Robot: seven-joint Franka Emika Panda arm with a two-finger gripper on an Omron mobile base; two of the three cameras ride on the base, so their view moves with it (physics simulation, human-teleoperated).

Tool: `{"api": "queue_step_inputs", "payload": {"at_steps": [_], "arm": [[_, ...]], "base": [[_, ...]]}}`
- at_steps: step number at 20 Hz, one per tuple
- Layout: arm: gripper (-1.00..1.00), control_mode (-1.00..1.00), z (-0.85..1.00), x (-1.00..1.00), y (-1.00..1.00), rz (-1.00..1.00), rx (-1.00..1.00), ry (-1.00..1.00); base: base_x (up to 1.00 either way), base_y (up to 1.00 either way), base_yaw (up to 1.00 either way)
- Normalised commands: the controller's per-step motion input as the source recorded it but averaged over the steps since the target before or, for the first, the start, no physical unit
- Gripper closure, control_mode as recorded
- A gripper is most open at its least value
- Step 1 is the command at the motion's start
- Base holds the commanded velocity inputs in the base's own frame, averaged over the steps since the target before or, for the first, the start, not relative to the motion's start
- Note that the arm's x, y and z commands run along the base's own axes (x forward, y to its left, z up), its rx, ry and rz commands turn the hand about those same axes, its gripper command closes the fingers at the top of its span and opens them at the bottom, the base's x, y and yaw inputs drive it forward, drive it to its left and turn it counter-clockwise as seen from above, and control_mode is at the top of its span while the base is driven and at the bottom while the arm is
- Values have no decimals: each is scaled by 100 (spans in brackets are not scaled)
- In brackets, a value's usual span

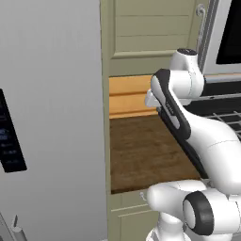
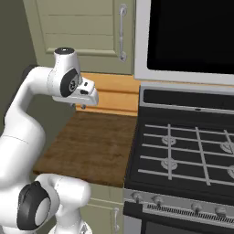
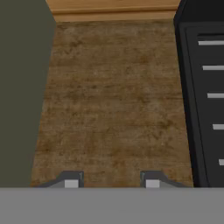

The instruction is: Take a straw from the drawer in front and place it inside the glass cup on the dining counter.

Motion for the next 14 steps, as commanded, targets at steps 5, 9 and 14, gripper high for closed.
{"api": "queue_step_inputs", "payload": {"at_steps": [5, 9, 14], "arm": [[-100, 100, 0, 0, 0, 0, 0, 0], [-100, 100, 0, 0, 0, 0, 0, 0], [-100, 100, 0, 0, 0, 0, 0, 0]], "base": [[-38, 0, 0], [-90, 0, 0], [-8, -33, 20]]}}
